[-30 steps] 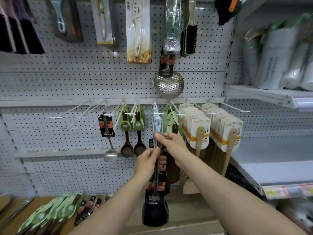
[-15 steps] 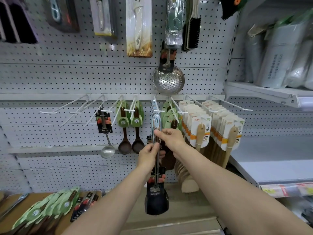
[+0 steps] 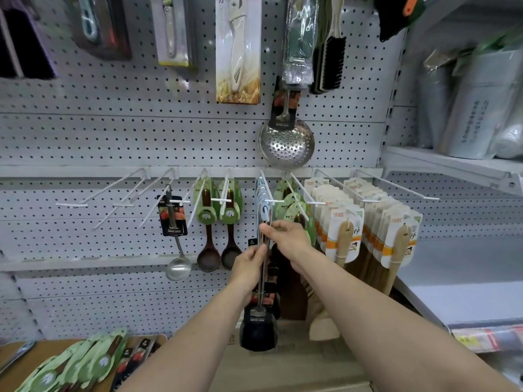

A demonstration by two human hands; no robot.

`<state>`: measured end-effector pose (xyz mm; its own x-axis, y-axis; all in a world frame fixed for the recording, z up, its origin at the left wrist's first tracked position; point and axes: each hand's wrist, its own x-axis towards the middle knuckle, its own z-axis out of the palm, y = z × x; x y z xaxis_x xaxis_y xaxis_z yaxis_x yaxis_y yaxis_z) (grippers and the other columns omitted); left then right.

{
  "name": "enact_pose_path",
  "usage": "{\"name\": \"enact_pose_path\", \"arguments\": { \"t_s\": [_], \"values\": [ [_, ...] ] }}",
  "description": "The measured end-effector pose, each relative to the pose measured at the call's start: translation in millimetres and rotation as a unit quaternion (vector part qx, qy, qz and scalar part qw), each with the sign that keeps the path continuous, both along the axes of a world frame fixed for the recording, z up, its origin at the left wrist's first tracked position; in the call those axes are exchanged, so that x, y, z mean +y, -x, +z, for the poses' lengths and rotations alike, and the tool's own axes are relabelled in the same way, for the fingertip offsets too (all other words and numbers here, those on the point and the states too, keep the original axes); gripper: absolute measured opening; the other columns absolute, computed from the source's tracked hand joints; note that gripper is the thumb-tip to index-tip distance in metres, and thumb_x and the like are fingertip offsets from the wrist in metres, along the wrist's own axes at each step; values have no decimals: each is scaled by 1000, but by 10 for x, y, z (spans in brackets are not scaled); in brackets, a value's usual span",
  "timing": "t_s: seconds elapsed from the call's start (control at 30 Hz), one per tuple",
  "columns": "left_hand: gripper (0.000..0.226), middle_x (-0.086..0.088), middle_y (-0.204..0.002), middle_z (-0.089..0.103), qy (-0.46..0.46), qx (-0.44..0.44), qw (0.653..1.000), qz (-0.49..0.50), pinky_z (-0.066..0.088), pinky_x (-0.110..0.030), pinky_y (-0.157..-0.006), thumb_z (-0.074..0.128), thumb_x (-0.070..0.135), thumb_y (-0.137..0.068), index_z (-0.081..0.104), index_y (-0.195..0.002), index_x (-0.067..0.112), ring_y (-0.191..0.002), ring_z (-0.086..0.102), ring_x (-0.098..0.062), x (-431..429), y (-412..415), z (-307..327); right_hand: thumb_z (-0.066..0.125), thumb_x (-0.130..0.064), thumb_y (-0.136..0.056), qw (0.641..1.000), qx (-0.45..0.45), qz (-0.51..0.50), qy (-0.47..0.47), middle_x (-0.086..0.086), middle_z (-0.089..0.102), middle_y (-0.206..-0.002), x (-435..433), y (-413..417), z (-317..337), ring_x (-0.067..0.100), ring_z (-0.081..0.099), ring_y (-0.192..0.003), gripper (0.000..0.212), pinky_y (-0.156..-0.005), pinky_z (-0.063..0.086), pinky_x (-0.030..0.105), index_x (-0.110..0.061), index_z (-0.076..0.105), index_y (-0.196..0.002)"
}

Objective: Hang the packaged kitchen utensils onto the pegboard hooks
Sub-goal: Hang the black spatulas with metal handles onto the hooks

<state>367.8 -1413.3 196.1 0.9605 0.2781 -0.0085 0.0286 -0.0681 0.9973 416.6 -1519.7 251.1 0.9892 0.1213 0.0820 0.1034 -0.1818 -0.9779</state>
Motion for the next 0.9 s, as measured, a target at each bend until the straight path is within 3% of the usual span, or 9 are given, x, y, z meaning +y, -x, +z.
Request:
{"name": "enact_pose_path", "arguments": {
  "t_s": [0.07, 0.13, 0.3, 0.47, 0.6, 0.73, 0.8, 0.9],
  "values": [
    [28, 2, -107, 73, 7, 0, 1000, -2, 51, -45, -99, 53, 44, -99, 70, -110, 26, -104, 66, -16, 9, -44, 3, 75, -27, -91, 1000, 0, -1, -4, 3, 70, -87, 0, -32, 20, 9, 60, -71, 25, -51, 44, 5, -4, 74, -99],
    [27, 3, -106, 74, 6, 0, 1000, -6, 51, -46, -99, 53, 46, -98, 70, -109, 28, -104, 67, -17, 21, -78, -2, 76, -27, -90, 1000, 4, -1, -8, 0, 70, -87, 9, -46, 38, 8, 61, -72, 24, -50, 43, 5, -5, 74, -99],
    [28, 1, -100, 73, -17, -8, 1000, 6, 52, -34, -82, 53, 43, -99, 70, -106, 21, -98, 67, -17, 1, -89, -57, 82, -32, -83, 1000, 2, -11, -14, 0, 75, -100, -13, -62, -23, 10, 67, -92, 32, -72, 48, 16, -11, 75, -106],
    [24, 1, -103, 73, -3, -7, 1000, 12, 52, -35, -88, 55, 38, -99, 68, -110, 22, -98, 67, -15, -75, -2, -73, 85, -36, -78, 1000, 2, -12, -8, 3, 75, -105, -56, -18, -59, 16, 69, -103, 45, -91, 55, 25, -10, 74, -114],
    [30, -5, -106, 72, -27, -7, 999, 26, 50, -35, -84, 55, 43, -98, 68, -111, 19, -103, 66, -25, -127, 31, -54, 84, -33, -80, 1000, -3, 4, 3, 4, 75, -104, -101, 41, 7, 14, 69, -102, 41, -80, 50, 16, -9, 75, -112],
    [23, -1, -99, 72, -37, 2, 998, 52, 50, -33, -81, 54, 38, -100, 70, -106, 22, -98, 65, -20, -187, 64, 24, 82, -29, -83, 1000, -2, 12, 19, -4, 76, -92, -123, 94, 57, 9, 69, -91, 24, -70, 48, 10, -13, 78, -100],
    [23, 0, -100, 72, -45, 13, 997, 58, 51, -36, -87, 54, 39, -99, 70, -107, 24, -99, 66, -20, -196, 103, 63, 80, -28, -86, 999, -9, 20, 38, -7, 74, -89, -144, 136, 69, 9, 68, -90, 14, -68, 45, 9, -18, 76, -96],
    [30, 5, -110, 69, -82, 26, 993, 82, 51, -39, -98, 57, 41, -97, 67, -120, 24, -107, 64, -19, -115, 231, 151, 75, -33, -90, 997, -21, 11, 77, -1, 74, -105, -169, 283, 57, 12, 66, -100, 30, -75, 46, 13, -16, 72, -115]
  ]
}}
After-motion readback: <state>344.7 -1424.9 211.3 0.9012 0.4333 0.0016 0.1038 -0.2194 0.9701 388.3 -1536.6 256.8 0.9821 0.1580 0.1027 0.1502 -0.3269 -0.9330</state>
